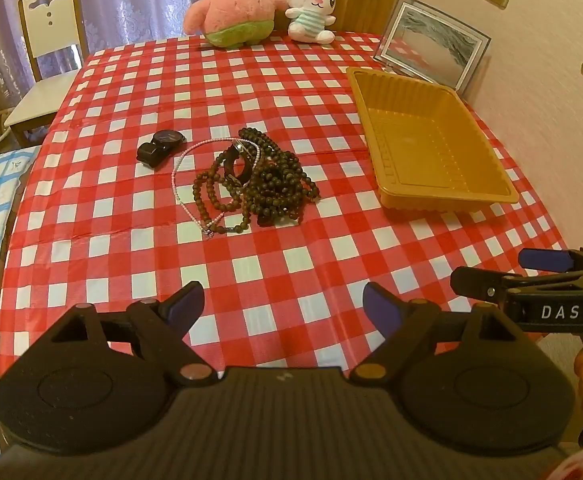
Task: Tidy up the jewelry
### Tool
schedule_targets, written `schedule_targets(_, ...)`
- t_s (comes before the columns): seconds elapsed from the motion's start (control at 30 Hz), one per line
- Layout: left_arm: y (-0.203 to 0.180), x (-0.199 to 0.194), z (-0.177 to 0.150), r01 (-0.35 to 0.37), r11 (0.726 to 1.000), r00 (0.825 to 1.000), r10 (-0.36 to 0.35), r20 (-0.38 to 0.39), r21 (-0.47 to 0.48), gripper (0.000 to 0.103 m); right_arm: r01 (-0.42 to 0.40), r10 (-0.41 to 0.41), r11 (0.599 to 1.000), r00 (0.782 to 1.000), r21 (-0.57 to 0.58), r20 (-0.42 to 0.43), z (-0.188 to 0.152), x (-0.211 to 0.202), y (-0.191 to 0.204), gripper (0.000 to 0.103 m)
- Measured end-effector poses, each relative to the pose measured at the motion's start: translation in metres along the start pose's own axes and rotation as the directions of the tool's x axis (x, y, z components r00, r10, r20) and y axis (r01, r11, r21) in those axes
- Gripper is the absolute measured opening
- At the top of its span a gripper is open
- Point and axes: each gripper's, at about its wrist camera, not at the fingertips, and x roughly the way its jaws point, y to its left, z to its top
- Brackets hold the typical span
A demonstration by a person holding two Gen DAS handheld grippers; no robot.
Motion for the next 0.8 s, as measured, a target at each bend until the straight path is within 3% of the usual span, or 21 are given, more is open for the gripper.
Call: schedule_targets(0.8, 0.0002, -0.0002, 0.0, 0.001, 1.0, 1.0, -0.001, 0.001, -0.001, 0.085, 0.001, -0.001, 1.0, 1.0, -0.003, 0.001, 0.0003, -0.0021, 0.0019, 0.103)
